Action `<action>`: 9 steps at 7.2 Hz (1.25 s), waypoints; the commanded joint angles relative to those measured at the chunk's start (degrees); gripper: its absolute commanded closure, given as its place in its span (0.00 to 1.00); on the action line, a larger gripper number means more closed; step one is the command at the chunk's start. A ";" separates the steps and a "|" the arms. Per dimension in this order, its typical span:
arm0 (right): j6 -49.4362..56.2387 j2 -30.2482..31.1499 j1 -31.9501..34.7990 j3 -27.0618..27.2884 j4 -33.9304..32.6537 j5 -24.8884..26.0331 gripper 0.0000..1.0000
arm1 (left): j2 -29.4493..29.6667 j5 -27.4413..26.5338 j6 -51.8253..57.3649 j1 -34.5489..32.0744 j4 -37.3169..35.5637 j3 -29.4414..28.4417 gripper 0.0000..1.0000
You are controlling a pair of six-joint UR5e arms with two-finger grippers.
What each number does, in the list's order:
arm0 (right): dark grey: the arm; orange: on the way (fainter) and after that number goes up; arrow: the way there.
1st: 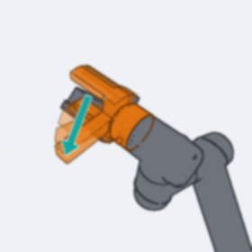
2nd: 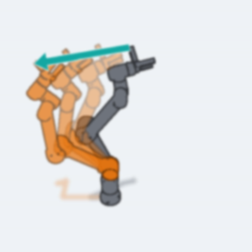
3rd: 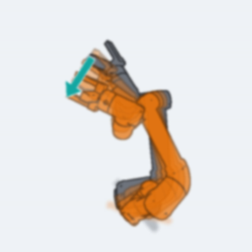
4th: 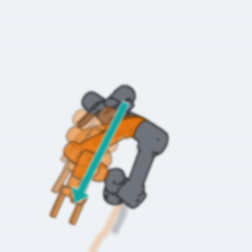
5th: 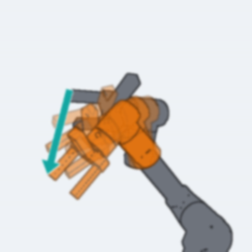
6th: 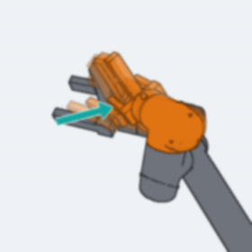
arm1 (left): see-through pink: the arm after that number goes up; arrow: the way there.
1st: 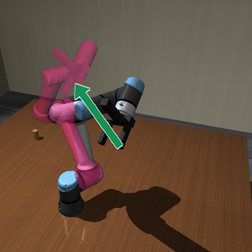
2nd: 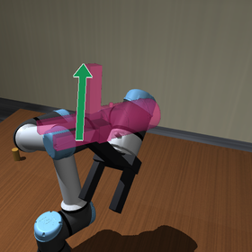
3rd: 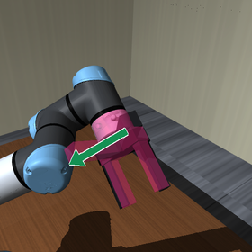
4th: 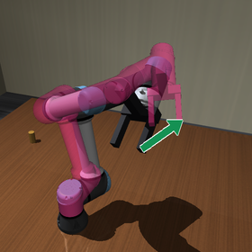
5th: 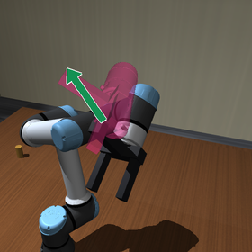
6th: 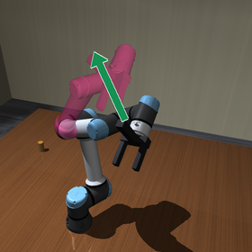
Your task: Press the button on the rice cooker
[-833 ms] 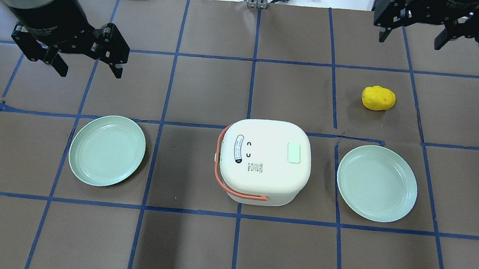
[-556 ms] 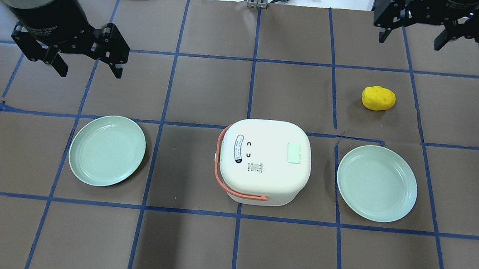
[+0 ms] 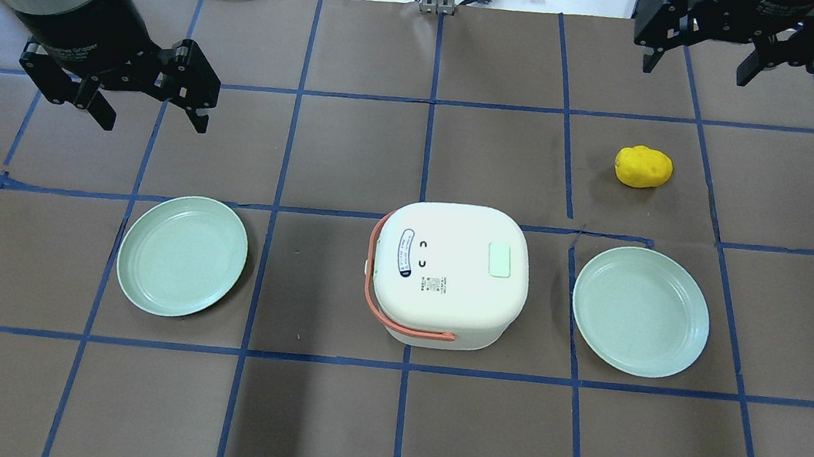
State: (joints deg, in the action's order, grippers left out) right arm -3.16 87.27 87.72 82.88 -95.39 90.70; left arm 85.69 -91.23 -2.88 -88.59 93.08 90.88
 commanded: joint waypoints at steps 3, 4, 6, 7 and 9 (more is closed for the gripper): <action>0.00 0.00 0.00 0.00 0.38 0.18 0.00 | 0.00 0.00 -0.02 0.00 0.00 0.00 0.00; 0.00 0.00 0.00 0.18 0.47 0.00 0.00 | 0.00 0.00 0.06 0.00 0.00 0.00 0.00; 0.17 0.27 0.87 0.79 1.60 -0.52 0.58 | 0.00 0.00 0.06 0.00 0.00 0.00 0.00; -0.26 0.44 2.79 1.84 2.92 -0.53 0.71 | 0.00 0.00 0.06 0.00 0.00 0.00 0.00; -3.25 -0.08 9.54 6.05 3.19 -0.62 0.81 | 0.00 0.00 -0.02 0.00 0.00 0.00 0.00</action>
State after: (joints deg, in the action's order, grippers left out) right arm -5.24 87.52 93.25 86.42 -92.46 90.10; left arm 85.69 -91.23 -2.83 -88.59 93.08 90.88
